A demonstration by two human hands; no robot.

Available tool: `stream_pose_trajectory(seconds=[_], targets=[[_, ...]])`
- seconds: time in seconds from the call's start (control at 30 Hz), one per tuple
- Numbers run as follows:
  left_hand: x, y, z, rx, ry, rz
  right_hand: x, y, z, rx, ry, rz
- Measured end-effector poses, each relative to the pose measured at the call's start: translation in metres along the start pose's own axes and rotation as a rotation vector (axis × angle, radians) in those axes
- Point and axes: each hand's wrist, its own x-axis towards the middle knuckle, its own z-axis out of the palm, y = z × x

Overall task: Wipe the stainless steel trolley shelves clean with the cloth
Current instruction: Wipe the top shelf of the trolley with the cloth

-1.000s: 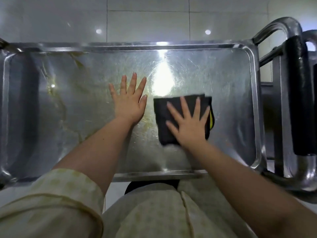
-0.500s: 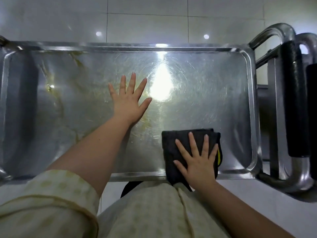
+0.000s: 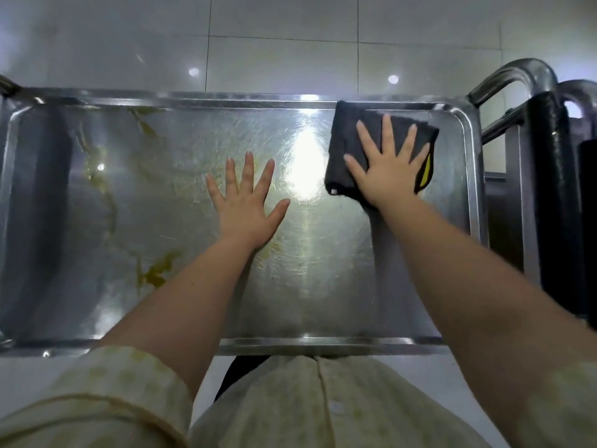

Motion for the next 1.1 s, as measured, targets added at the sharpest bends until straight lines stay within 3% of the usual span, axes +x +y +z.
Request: stream_pose_trajectory(seconds=[0.13,0.27,0.37,0.53,0.63,0.77,0.97,1.1], targets=[[0.000,0.001,-0.001,-0.004,0.002,-0.003,-0.131,0.007,0.046,0.020,0.012,-0.109],[-0.002,0.002,0.000,0.011,0.002,-0.003,-0.243,0.011,0.075,0.009,-0.116,-0.191],[-0.002,0.002,-0.001,0.001,-0.006,-0.005,-0.207,0.016,0.062,0.023,-0.083,-0.180],[-0.001,0.001,-0.002,0.003,-0.006,-0.004,-0.026,0.046,0.003,0.030,-0.021,0.095],[0.000,0.001,-0.001,0.002,-0.006,-0.006,0.019,0.063,-0.017,0.031,-0.049,0.142],[0.000,0.000,-0.001,0.006,-0.015,-0.010,-0.041,0.069,0.000,-0.016,-0.034,0.081],[-0.002,0.001,-0.002,-0.011,-0.016,0.003,-0.235,0.090,0.051,0.019,-0.185,-0.006],[-0.002,0.002,-0.003,-0.007,-0.013,0.002,-0.226,0.095,0.046,0.009,-0.201,-0.069]])
